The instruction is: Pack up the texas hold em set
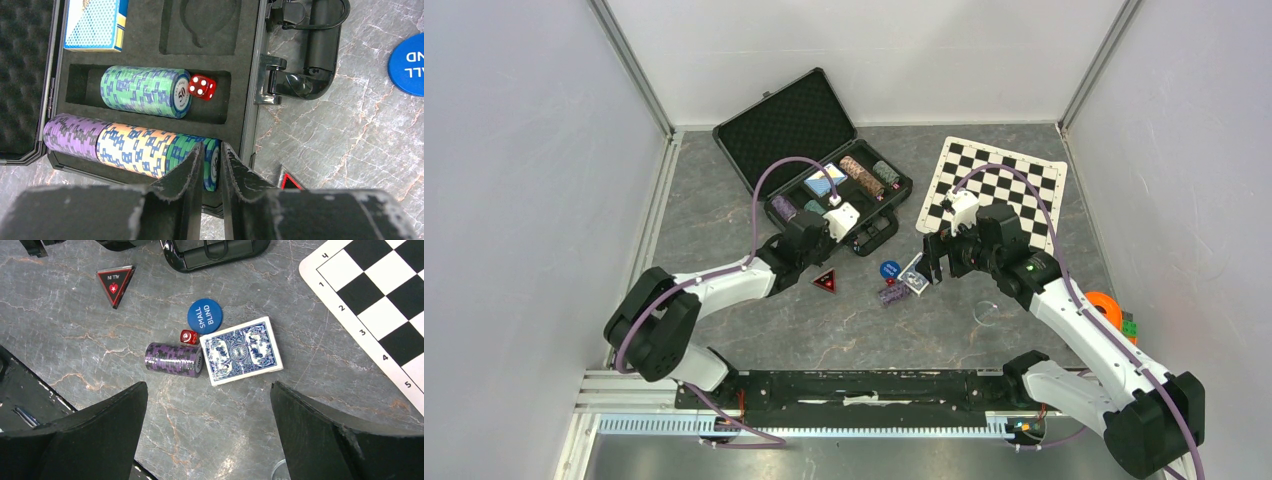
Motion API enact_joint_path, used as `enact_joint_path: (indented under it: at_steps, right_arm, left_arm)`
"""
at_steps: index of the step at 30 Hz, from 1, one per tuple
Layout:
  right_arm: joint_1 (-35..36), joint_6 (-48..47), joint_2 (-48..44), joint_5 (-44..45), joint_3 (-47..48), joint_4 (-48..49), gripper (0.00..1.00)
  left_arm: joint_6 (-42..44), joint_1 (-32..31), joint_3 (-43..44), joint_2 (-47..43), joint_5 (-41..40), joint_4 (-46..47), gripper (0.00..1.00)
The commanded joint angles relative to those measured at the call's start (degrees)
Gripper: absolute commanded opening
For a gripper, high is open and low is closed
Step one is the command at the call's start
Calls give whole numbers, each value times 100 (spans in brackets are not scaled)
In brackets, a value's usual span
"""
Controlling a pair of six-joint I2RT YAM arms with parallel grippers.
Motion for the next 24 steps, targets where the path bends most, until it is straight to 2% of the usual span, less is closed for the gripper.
enact_joint_path:
  at_steps: [1, 6, 11, 13, 14, 16, 17, 21, 24]
  right_arm:
    - [3, 23, -27, -110, 28, 158, 98]
    - [2, 18, 45, -155, -30, 141, 98]
    - [6, 93, 371, 76, -24, -134, 98]
    - [92, 244, 376, 172, -70, -117, 98]
    - [220, 290, 367, 263, -105, -84, 98]
    - [539, 320, 369, 676, -136, -77, 98]
    - [673, 318, 398, 902, -139, -91, 98]
    - [934, 338, 541, 1318, -251, -5, 98]
    - [935, 547, 430, 1792, -346, 90, 98]
  left_arm:
    - [132, 21, 187, -8, -50, 199, 25]
    - [-24, 7, 117, -313, 195, 175, 25]
    - [-911, -276, 1, -1060, 897, 111, 41]
    - [-1521, -382, -56, -1371, 646, 80, 54]
    - [-1868, -387, -77, -1542, 523, 17, 72]
    - [-2338, -388, -89, -1804, 424, -217, 97]
    - [-2447, -384, -96, -1928, 400, -337, 100]
    - [-3226, -384, -244, -2370, 183, -566, 100]
    - [-3758, -384, -374, -2585, 582, -635, 100]
